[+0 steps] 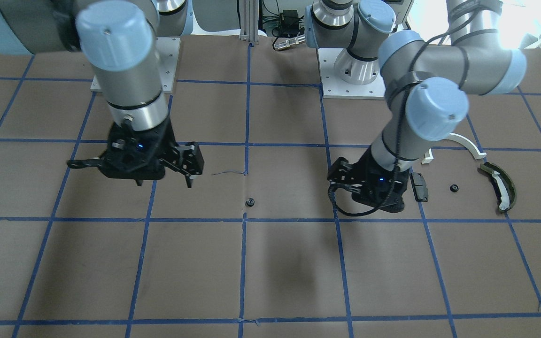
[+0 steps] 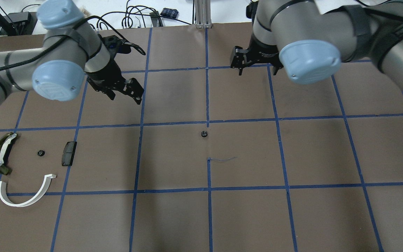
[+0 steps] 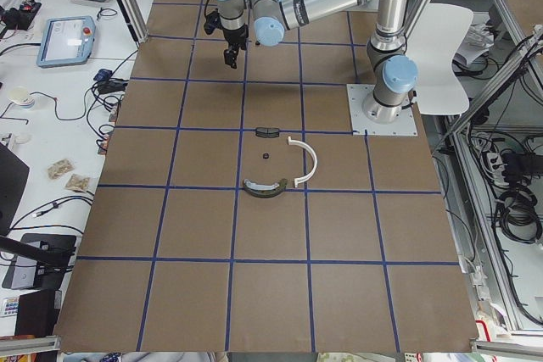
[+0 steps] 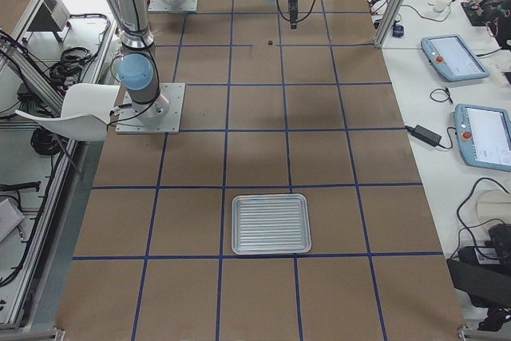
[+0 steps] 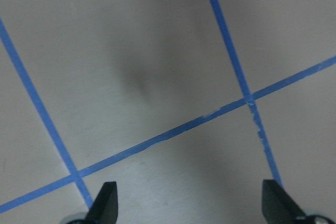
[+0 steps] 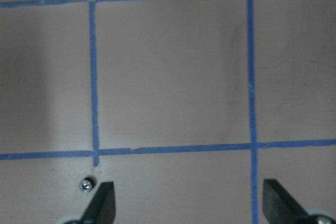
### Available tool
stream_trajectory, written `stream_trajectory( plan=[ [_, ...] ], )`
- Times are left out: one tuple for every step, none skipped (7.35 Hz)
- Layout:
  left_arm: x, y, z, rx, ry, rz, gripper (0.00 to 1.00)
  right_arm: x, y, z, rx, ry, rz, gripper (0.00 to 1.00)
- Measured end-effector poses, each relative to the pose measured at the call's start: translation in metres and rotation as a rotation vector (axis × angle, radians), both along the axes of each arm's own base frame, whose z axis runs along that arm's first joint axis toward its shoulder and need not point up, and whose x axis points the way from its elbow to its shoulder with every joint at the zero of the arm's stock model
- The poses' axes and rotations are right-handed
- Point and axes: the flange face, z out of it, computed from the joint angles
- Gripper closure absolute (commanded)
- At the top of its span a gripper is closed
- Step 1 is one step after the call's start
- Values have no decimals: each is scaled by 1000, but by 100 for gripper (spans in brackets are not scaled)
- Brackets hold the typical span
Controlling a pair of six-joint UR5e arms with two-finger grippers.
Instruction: Place bearing gear from tray to pile
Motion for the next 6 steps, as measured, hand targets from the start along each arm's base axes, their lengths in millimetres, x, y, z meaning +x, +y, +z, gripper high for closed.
stream_trajectory(
  plan=[
    [-61, 10, -17, -10, -2, 60, 3, -22, 14, 28, 3, 1, 1, 0],
    [-116, 23, -35, -16, -3, 103, 4, -32, 31, 52, 5, 0, 4, 0],
    [-163, 40, -51, -15, -4, 153, 4, -35, 43, 73, 20, 1, 12, 0],
    [-194, 57, -67, -18, -7, 178, 4, -35, 46, 84, 55, 4, 21, 0],
    [-208, 67, -83, -17, -14, 184, 5, -35, 44, 84, 89, 7, 28, 0],
    [-212, 72, -95, -12, -25, 186, 6, -35, 43, 82, 105, 9, 41, 0]
  ],
)
